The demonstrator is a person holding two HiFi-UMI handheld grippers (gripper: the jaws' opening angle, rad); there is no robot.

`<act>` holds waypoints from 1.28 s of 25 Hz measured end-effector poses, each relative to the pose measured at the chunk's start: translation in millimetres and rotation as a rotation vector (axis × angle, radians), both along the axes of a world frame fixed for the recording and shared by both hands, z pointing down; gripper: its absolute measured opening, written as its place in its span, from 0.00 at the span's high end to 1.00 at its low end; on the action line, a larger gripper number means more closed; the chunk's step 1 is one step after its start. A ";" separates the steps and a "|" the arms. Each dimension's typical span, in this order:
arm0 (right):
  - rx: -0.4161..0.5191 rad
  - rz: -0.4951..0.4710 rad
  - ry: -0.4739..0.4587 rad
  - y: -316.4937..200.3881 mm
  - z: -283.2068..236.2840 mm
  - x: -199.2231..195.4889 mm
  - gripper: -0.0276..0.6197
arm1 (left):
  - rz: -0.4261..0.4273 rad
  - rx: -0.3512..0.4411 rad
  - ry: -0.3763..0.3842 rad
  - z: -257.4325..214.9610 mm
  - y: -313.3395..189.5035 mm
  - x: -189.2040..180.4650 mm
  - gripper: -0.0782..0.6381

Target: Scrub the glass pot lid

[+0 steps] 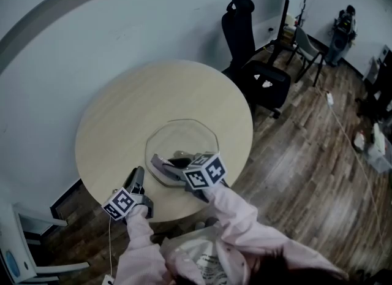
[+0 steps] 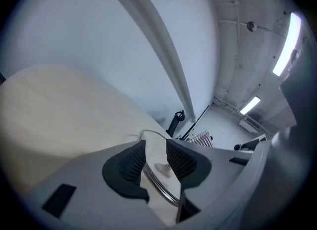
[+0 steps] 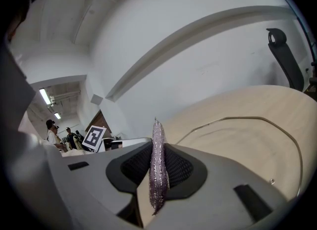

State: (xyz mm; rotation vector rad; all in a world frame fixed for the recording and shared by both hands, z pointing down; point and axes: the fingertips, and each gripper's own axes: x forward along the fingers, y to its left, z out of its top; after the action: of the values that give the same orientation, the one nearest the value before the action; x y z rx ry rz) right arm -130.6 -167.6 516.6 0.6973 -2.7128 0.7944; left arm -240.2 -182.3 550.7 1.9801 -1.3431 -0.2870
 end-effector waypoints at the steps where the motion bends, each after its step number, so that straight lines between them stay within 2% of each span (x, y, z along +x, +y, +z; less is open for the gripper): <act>1: 0.027 0.003 -0.033 1.1 -5.1 1.8 0.82 | 0.012 0.016 -0.029 -5.5 3.0 4.4 0.72; 3: 0.072 0.017 -0.100 2.8 -14.4 6.3 0.82 | 0.030 0.044 -0.077 -14.3 9.0 12.1 0.72; 6: 0.118 0.032 -0.159 3.3 -23.3 11.1 0.82 | 0.024 0.078 -0.146 -24.2 14.8 14.9 0.84; 14: 0.173 0.041 -0.241 12.3 -40.2 34.7 0.82 | 0.021 0.138 -0.230 -45.5 29.3 36.3 0.90; 23: 0.211 0.028 -0.281 22.9 -46.4 56.9 0.83 | 0.046 0.170 -0.286 -53.7 43.6 64.2 0.90; 32: 0.235 0.021 -0.282 25.9 -47.4 73.6 0.83 | 0.039 0.176 -0.295 -54.8 51.2 76.9 0.90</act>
State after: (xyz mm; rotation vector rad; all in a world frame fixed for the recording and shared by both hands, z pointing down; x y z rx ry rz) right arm -57.0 -141.6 469.2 0.7101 -3.0953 0.6242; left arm -163.3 -131.1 495.9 2.2608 -1.5023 -0.0986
